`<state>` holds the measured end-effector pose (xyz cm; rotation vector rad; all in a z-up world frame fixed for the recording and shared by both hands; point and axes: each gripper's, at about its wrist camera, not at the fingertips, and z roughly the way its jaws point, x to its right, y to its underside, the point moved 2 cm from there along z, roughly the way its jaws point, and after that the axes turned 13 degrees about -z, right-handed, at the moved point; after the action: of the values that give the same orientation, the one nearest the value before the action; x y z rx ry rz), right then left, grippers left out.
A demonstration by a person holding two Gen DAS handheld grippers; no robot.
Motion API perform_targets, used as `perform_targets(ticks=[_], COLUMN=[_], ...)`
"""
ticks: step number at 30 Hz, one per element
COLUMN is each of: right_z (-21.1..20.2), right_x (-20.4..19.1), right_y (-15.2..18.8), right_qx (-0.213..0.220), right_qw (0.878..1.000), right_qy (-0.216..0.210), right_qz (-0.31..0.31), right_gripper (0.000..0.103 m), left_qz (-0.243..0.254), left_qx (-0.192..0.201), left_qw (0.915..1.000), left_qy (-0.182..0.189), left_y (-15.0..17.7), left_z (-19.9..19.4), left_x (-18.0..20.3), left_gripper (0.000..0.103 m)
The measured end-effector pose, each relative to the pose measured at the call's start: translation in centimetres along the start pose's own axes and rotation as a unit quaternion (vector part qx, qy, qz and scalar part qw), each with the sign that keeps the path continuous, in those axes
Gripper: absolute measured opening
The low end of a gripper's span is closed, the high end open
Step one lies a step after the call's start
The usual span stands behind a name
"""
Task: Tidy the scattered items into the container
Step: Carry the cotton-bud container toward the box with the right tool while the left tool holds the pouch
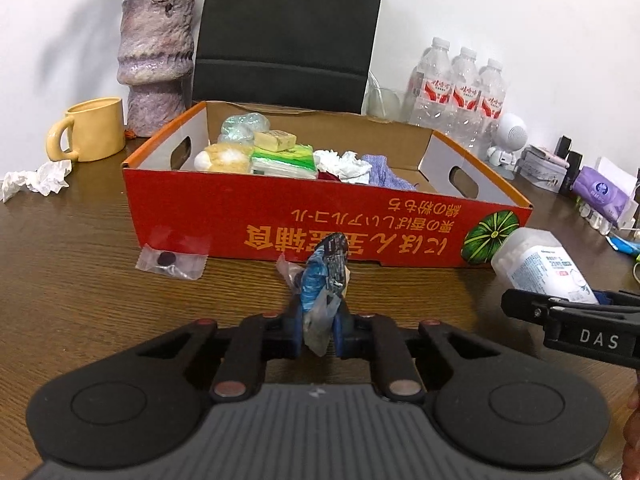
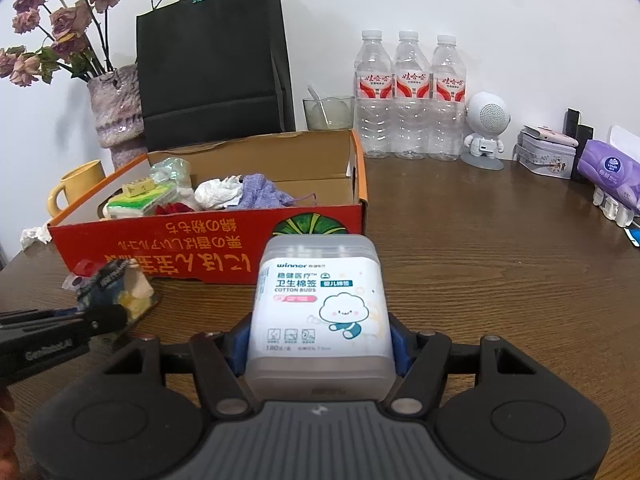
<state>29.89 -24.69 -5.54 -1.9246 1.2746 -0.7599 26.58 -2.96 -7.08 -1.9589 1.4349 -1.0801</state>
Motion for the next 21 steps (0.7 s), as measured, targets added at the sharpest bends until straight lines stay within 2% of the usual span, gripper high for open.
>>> perform_targets(ticks=[12,21], right_z=[-0.6,-3.5], right_x=[-0.6,-2.6], right_y=[0.0,-1.6], right_qx=[0.007,0.041], right_qw=[1.0,0.998], right_qy=[-0.005,-0.03], right_qz=[-0.008,-0.031], right_gripper=[0.063,0.063], left_qz=[-0.019,-0.026], left_qx=[0.016,0.043], left_qw=[0.9996,0.9978], left_qy=[0.013,0.043], left_y=[-0.6,-2.6], left_z=[-2.0,-4.9], left_x=[-1.6,-2.2], left_gripper=[0.014,0.014])
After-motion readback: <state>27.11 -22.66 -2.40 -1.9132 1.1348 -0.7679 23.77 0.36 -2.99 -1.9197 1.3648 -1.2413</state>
